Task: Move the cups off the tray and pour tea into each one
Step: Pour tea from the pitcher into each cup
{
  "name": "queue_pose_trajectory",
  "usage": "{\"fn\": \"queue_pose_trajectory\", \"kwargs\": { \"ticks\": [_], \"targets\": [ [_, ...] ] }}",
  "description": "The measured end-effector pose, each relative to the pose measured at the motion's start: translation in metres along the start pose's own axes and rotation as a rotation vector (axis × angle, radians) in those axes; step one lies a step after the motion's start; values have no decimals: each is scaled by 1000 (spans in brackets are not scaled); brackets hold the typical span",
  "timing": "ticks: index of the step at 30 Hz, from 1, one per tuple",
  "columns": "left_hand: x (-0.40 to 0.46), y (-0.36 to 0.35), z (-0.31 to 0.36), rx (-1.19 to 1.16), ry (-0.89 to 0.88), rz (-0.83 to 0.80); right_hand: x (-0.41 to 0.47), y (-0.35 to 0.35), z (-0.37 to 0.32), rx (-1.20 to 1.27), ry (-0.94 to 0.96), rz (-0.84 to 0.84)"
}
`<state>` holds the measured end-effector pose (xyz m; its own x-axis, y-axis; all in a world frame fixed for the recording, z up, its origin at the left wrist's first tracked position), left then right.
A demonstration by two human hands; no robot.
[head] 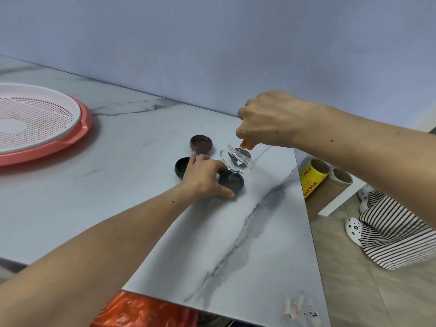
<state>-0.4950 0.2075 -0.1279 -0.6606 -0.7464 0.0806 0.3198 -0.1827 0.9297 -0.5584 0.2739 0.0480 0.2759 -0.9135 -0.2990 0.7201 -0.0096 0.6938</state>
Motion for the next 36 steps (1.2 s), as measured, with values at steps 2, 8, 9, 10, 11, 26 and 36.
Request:
{"fn": "queue_pose_trajectory", "kwargs": {
  "ticks": [2,8,9,10,11,26,36],
  "targets": [
    [0,0,0,-3,-1,-3,1,1,0,7,-2,-2],
    [0,0,0,-4,-1,-8,1,2,1,-19,12,-21],
    [0,-1,0,0,-2,-13,1,2,1,-25,15,-23],
    [0,-1,0,1,-3,-15,1,2,1,-29,20,-24],
    [1,-1,0,2,-4,-15,2,3,1,-34,24,-24],
    [1,-1,0,10,-14,-20,0,-7,4,-6,7,-24],
    [1,-1,0,14,-15,-22,-8,-33,14,174,-43,-15]
  ]
}}
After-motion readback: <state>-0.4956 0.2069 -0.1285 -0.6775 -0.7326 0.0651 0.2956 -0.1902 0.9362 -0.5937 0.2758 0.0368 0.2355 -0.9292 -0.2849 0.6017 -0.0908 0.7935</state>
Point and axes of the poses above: each hand's wrist, its own x-axis towards the middle knuckle, its own y-axis out of the back of the hand, z = x × y, the point moved 4 cm from there along x, towards the middle knuckle, and after that the axes turned 9 degrees about x, right-handed, at the moved point
